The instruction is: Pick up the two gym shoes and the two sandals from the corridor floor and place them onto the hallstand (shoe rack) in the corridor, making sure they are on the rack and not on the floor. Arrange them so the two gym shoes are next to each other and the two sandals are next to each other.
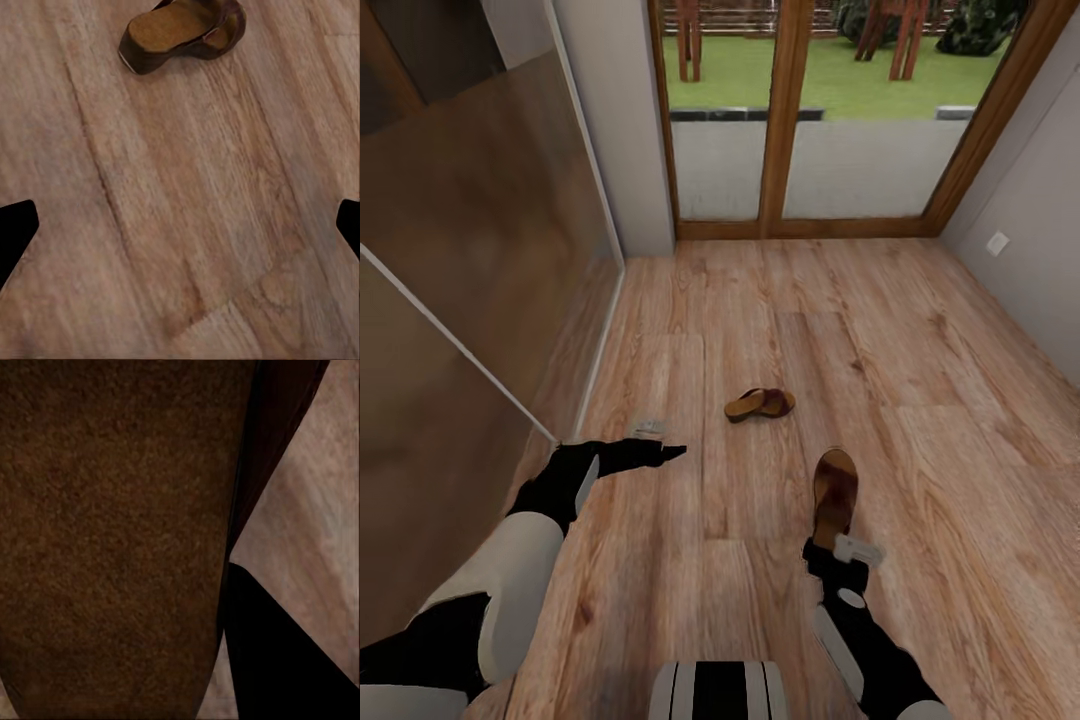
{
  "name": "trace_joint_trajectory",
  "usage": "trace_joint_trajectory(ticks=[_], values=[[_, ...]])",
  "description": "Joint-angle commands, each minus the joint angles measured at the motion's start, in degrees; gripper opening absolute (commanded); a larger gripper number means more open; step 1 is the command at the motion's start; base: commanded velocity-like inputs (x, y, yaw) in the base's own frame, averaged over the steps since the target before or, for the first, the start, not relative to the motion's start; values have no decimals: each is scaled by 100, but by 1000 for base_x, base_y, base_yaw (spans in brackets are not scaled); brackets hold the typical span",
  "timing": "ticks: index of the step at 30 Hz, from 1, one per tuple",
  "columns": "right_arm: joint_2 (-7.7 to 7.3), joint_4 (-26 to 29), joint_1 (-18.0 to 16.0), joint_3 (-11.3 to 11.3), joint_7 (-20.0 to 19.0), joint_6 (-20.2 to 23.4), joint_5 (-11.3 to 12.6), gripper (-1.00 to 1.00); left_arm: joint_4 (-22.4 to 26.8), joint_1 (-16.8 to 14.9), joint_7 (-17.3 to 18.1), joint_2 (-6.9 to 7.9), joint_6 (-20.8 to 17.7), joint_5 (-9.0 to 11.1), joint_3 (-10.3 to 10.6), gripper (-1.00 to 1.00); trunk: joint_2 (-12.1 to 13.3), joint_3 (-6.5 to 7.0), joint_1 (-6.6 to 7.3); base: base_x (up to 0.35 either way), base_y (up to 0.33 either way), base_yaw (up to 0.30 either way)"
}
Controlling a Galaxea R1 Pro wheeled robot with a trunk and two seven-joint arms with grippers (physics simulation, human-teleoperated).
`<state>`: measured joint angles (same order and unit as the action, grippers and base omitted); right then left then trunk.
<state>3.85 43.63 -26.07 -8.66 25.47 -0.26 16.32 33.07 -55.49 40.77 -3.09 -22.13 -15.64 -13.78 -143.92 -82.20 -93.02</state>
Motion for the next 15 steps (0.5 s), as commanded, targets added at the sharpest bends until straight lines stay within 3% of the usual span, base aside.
trace_joint_trajectory(ticks=[1, 4, 5, 7, 8, 15], values=[[-27, 0, 5, -29, 47, -17, -178, -100, 5, 240, -286, -1, 357, -39, -42, 100, 0, 28, 3, 0, 0, -98], [-40, -2, 15, -30, 45, -48, -417, -100, 3, 473, -735, -17, 679, -33, -22, 100, 4, 121, 11, 0, 0, -98], [-47, -3, 24, -30, 41, -111, -607, -100, 9, 649, -1081, -38, 858, -23, -18, 100, 5, 152, 14, 0, 0, -99], [-58, -8, 43, -28, 39, -209, -801, -100, 11, 816, -1366, -61, 1043, -15, -19, 100, 8, 214, 19, 0, 0, -100], [-101, -45, 117, -24, 35, -379, -972, -100, -20, 1015, -1675, -78, 1360, -5, -19, 100, 9, 245, 21, 0, 0, -104], [-212, -407, 317, -22, 35, -985, -1075, -100, -83, 1393, -2180, -94, 2055, 15, -19, 100, 19, 462, 39, 0, 0, -107]])
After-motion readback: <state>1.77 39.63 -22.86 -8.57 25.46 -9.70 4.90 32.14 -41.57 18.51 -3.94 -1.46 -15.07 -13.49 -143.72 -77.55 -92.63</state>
